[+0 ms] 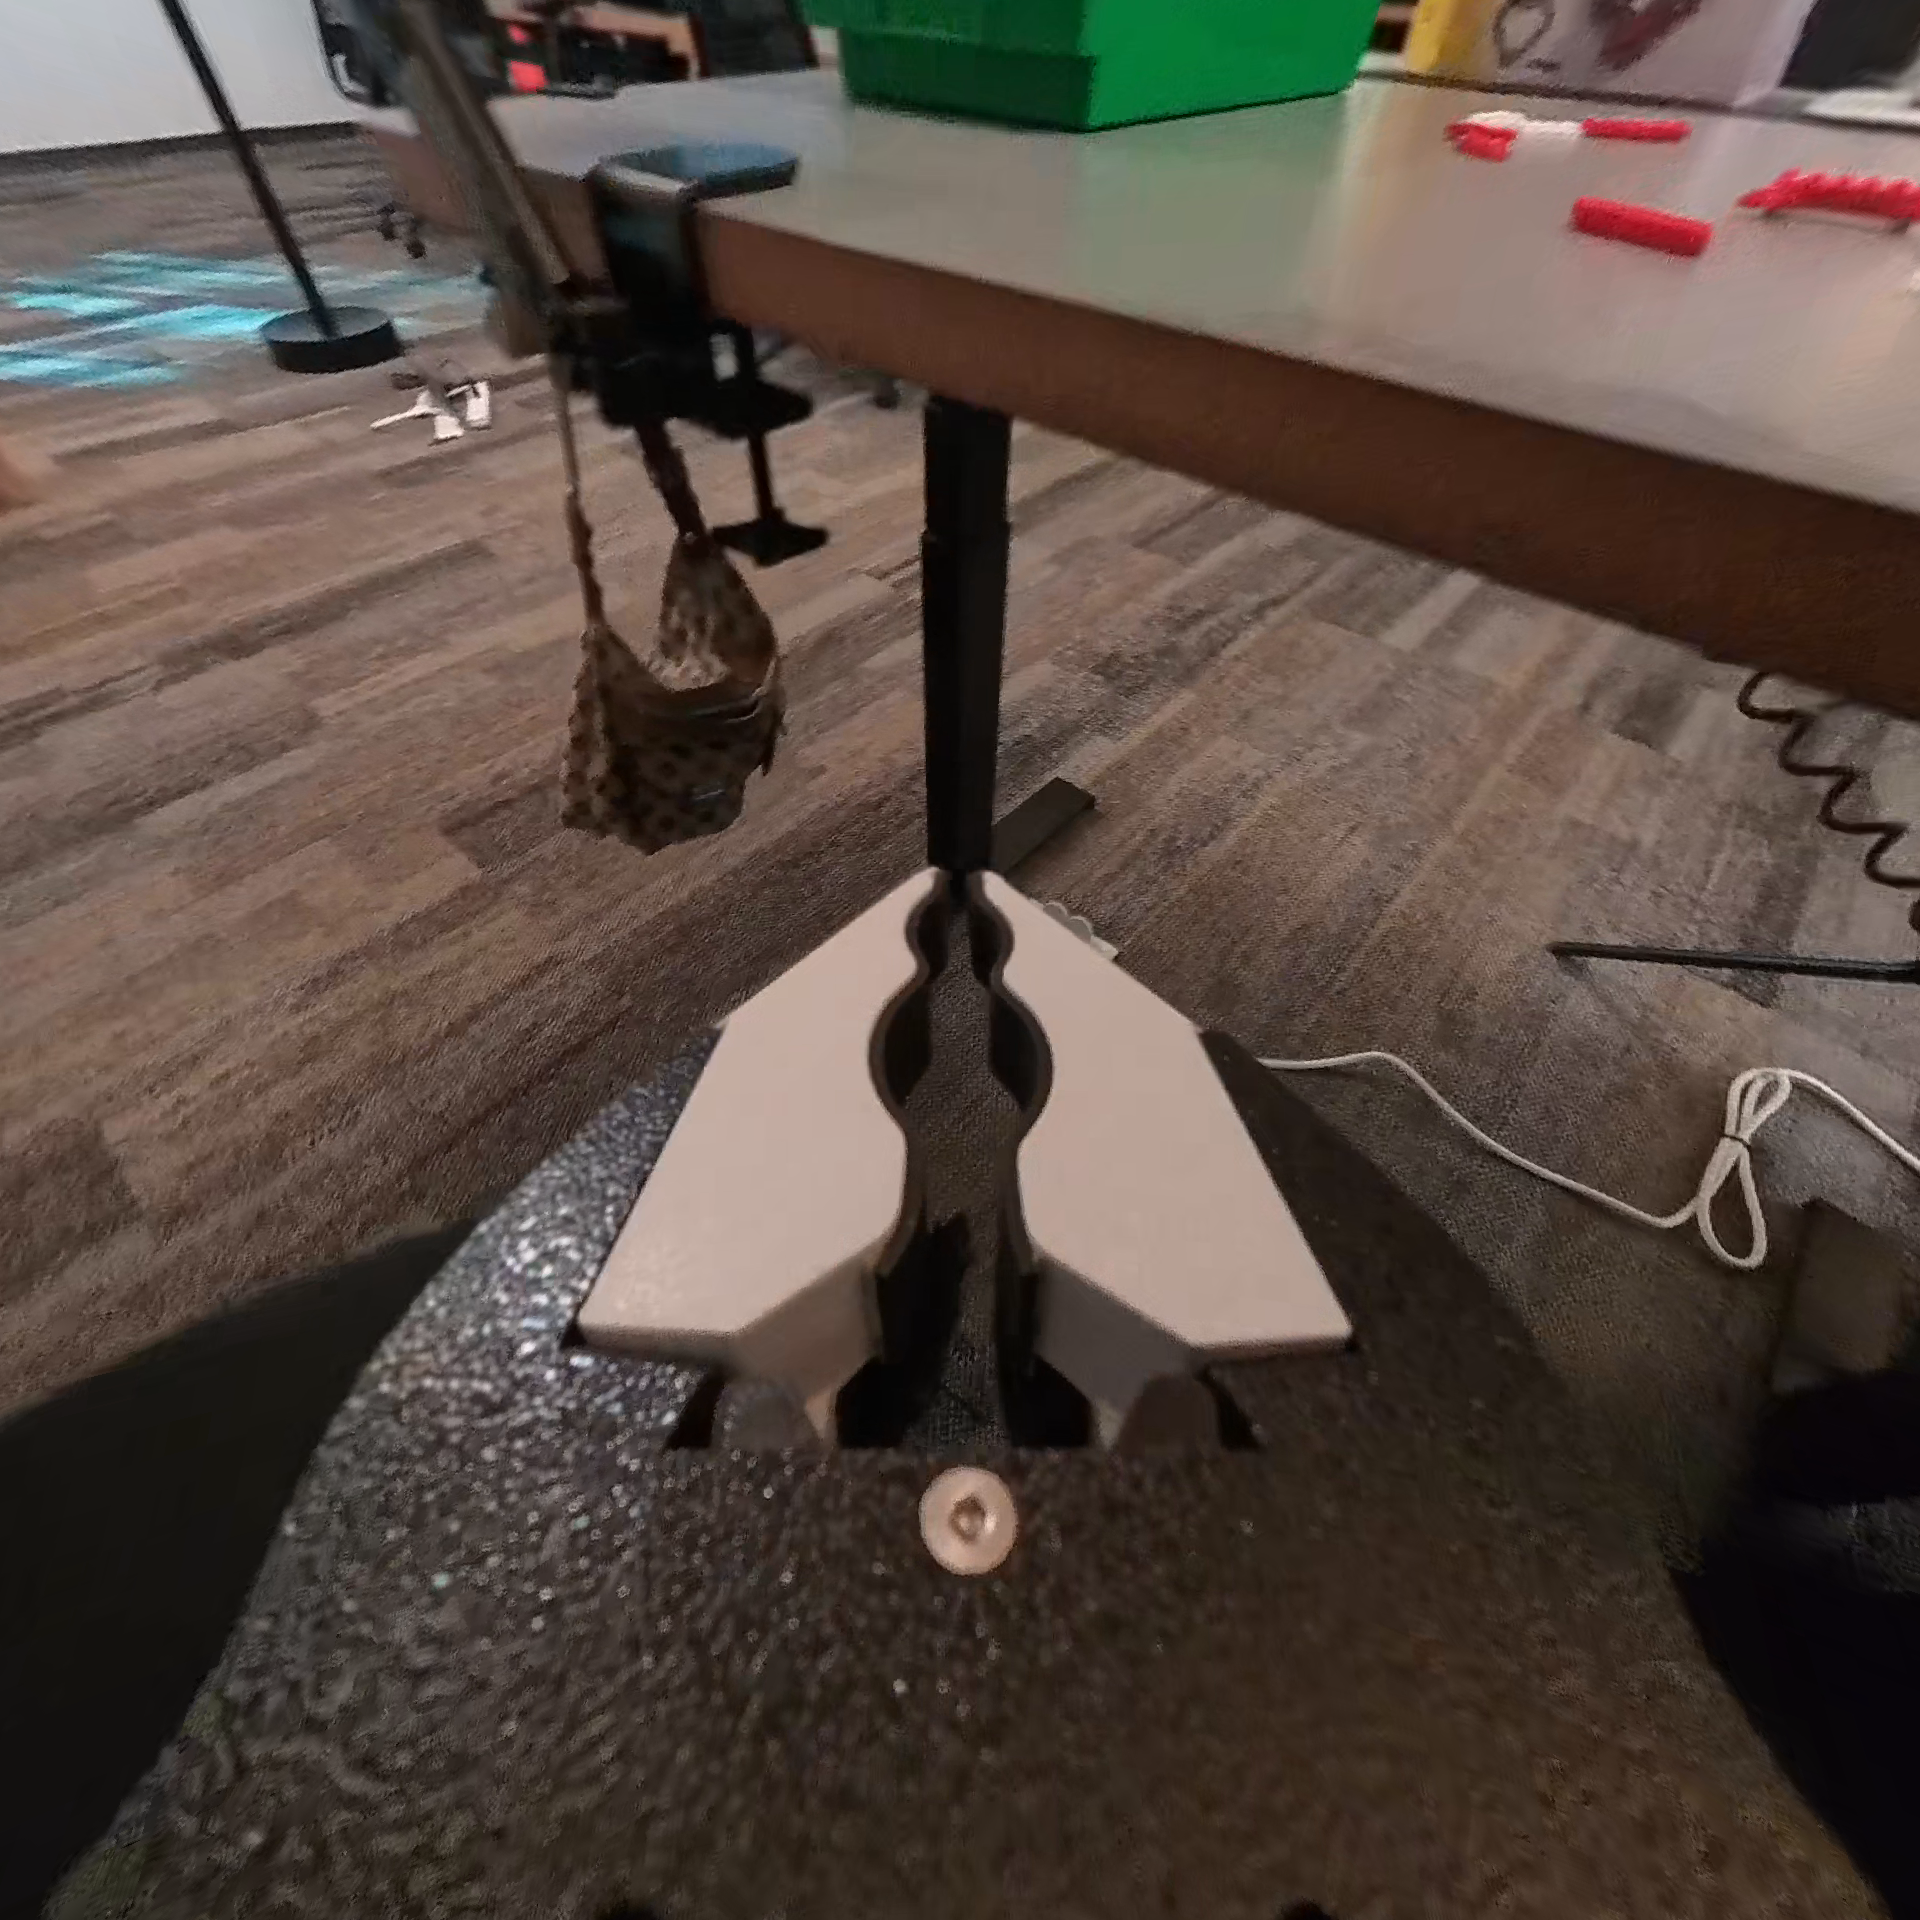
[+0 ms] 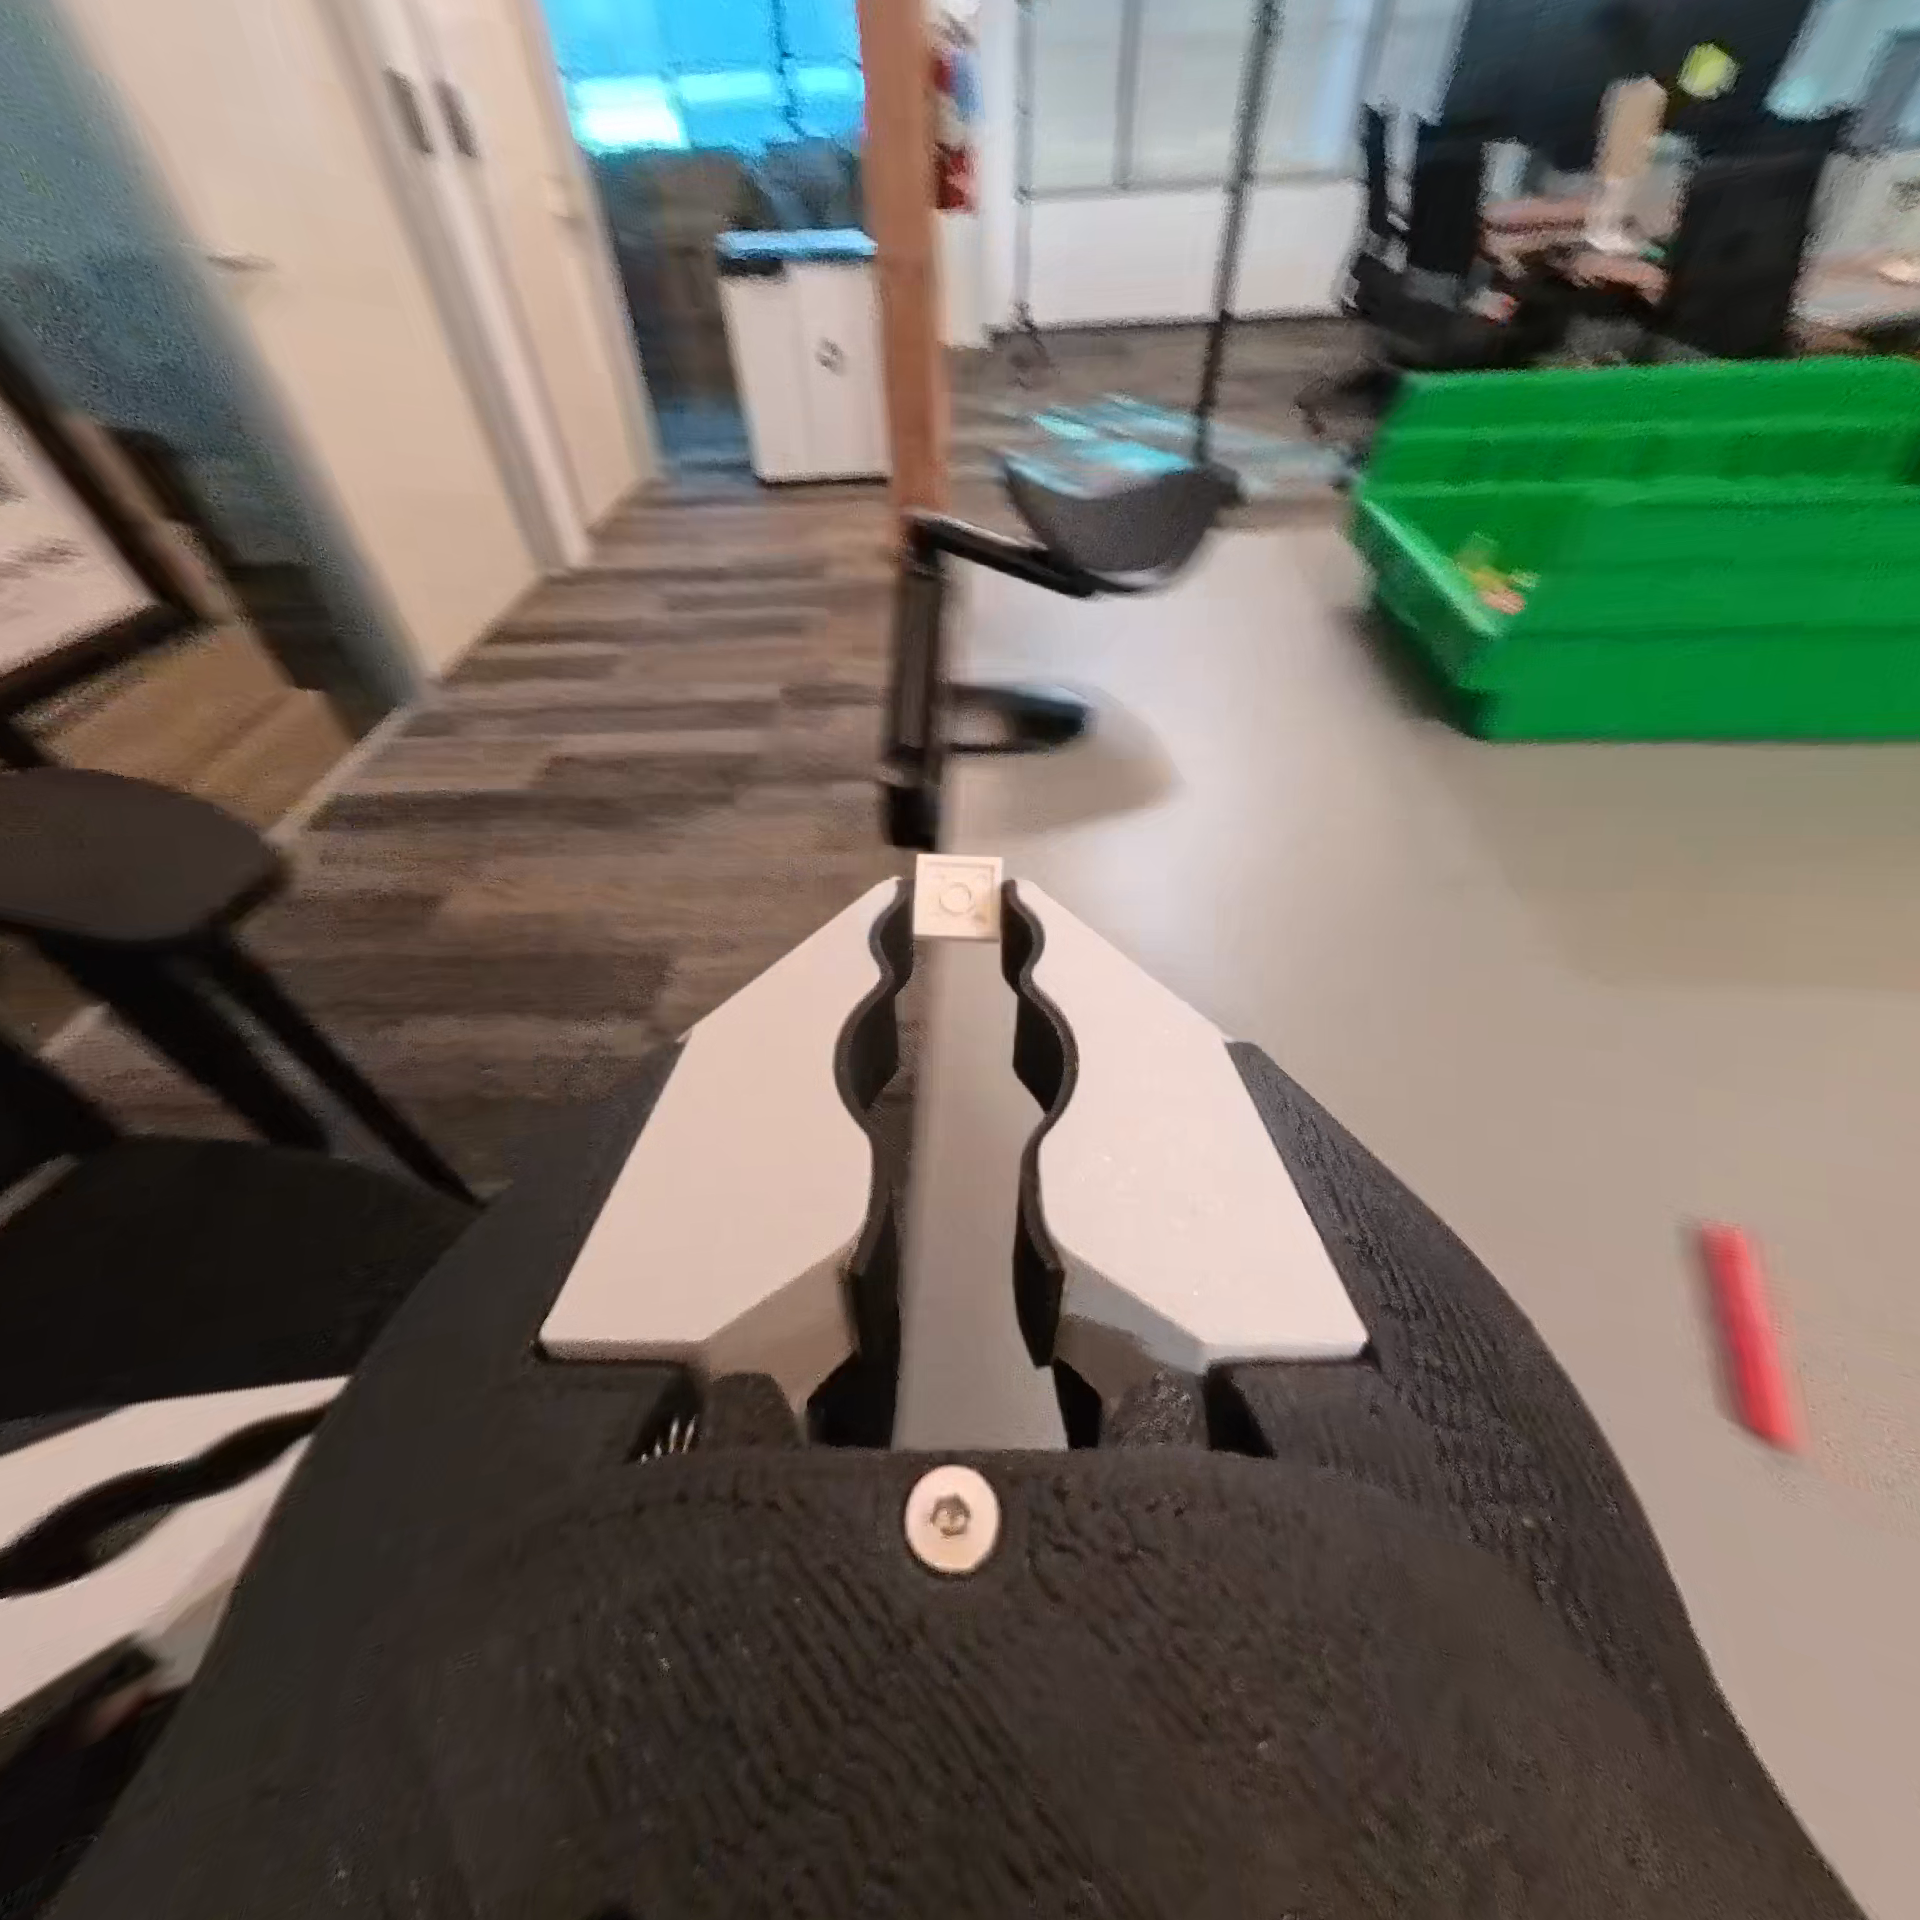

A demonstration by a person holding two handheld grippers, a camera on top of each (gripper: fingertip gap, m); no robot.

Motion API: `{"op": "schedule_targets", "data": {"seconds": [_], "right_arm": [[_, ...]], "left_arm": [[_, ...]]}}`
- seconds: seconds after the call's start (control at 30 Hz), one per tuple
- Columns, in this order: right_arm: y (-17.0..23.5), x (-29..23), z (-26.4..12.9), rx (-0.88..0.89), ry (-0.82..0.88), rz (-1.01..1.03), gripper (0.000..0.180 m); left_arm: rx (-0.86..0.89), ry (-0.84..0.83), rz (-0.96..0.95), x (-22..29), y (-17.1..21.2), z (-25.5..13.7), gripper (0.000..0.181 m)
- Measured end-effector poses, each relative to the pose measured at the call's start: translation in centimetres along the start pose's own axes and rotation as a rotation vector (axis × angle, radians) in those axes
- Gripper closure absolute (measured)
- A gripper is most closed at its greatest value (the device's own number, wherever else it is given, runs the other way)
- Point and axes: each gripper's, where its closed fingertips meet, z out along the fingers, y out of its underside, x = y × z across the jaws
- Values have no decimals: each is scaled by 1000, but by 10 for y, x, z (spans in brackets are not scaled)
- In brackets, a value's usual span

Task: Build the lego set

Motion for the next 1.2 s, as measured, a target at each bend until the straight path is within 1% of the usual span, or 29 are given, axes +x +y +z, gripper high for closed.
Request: {"op": "schedule_targets", "data": {"seconds": [0.07, 0.17, 0.23, 0.33, 0.4, 0.47, 0.63, 0.7, 0.8, 0.93, 1.07, 1.13, 1.2], "right_arm": [[13, 44, 0, -94, 75, 27, 165], [47, 88, 1, -280, 108, 24, 165], [64, 101, 3, -382, 76, 5, 165], [75, 117, 8, -456, 54, -23, 165], [79, 128, 11, -482, 59, -40, 165], [76, 138, 13, -469, 71, -54, 165], [39, 178, 17, -355, 130, -91, 165], [35, 203, 16, -356, 155, -74, 165], [42, 244, 7, -387, 221, -28, 165], [74, 297, -8, -562, 327, -14, 165], [88, 321, -18, -639, 355, 93, 165], [93, 324, -21, -662, 356, 131, 165], [93, 328, -24, -664, 376, 152, 162]], "left_arm": [[1, 21, 34, 11, -16, 16, 180], [10, 12, 84, 15, -48, 46, 181], [33, -1, 117, 15, -77, 65, 181], [88, -2, 175, 16, -120, 91, 181], [128, 1, 189, 18, -148, 108, 181], [154, 6, 210, 20, -171, 123, 181], [204, 51, 269, 36, -216, 155, 181], [203, 106, 301, 49, -226, 169, 181], [156, 240, 395, 78, -226, 195, 181], [146, 354, 509, 110, -227, 229, 181], [162, 431, 519, 134, -233, 260, 181], [183, 444, 509, 141, -239, 274, 158], [203, 491, 498, 150, -243, 286, 146]]}}
